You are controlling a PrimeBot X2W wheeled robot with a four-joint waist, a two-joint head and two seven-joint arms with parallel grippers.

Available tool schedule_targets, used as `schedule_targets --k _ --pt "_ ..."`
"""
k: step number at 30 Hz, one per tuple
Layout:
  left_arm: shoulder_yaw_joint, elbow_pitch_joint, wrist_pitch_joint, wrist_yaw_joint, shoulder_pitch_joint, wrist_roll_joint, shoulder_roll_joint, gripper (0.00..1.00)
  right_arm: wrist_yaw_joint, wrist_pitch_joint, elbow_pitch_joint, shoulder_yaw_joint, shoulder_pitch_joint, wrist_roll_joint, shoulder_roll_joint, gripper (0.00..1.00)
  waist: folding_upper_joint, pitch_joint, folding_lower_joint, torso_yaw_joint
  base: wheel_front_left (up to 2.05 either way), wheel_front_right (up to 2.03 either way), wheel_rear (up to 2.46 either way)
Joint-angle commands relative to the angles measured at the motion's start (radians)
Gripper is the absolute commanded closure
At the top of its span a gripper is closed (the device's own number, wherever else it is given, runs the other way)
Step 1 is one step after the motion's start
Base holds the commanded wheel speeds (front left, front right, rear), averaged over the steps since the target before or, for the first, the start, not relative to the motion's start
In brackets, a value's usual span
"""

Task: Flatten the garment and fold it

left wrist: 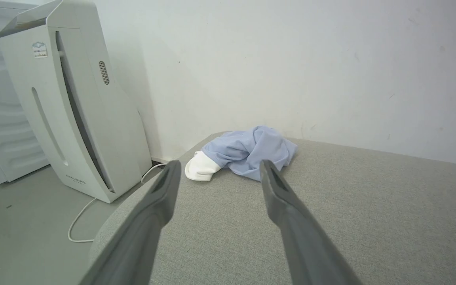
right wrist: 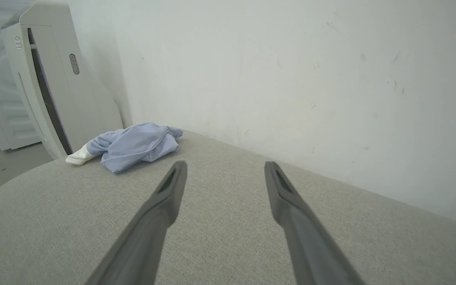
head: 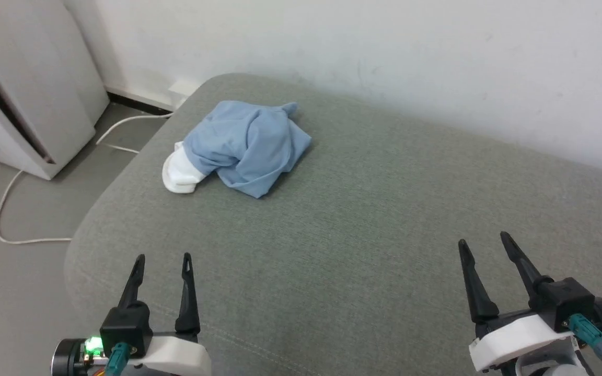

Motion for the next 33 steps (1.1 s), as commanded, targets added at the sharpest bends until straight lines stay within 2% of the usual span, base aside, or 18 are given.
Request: schedule_targets --k 1,33 --pt "-0.003 0.001 -0.009 0.011 0.014 -0.005 0.005 0.0 -0.002 -0.009 0.004 0.001 0.014 0.007 0.002 0.0 0.0 -0.006 0.0 0.021 0.0 0.0 0.0" --pt "-0.012 0.007 -0.076 0.021 0.031 -0.015 0.016 0.0 -0.002 -0.075 0.055 0.017 0.021 0.023 0.003 0.0 0.0 0.002 0.0 0.191 0.0 0.0 0.0"
